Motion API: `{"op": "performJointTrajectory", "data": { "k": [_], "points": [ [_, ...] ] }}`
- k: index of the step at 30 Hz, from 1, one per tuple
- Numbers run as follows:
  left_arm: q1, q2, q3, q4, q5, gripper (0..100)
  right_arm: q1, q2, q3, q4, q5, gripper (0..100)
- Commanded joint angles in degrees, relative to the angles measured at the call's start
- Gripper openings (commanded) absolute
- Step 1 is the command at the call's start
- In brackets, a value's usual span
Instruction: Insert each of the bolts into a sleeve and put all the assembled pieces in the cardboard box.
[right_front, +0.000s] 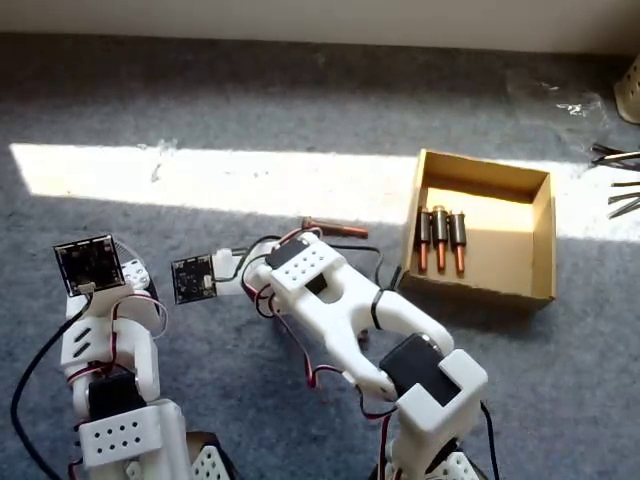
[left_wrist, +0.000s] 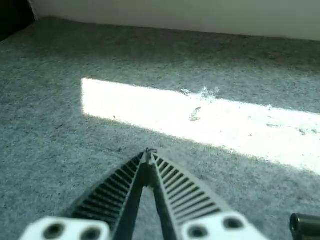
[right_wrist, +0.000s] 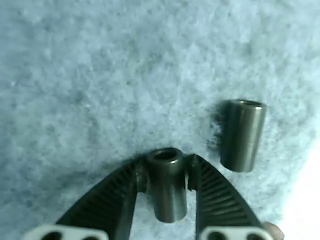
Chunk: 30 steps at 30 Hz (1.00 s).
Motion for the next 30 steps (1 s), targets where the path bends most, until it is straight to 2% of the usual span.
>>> {"op": "performJointTrajectory", "data": {
  "k": [1,5,12,22,30],
  "points": [
    [-0.40,-0.66,-0.57,-1.41,0.44,1,1.63,-1.71,-2.77,-0.92,0.00,7.3],
    [-0.40,-0.66,-0.57,-1.41,0.44,1,3.21,-2.86,-2.68,-0.92,-0.62,1.6],
    [-0.40,-0.66,-0.57,-1.41,0.44,1,6.64,-3.12,-2.68,-0.92,-4.22,0.9],
    [-0.22,-0.66,-0.48,-1.41,0.44,1,12.09,-3.30,-3.21,-0.92,-23.38,0.9],
    [5.76,-0.66,0.92,-1.49,-1.14,2,13.23,-10.77,-2.86,1.27,-35.60,0.9]
  ]
}}
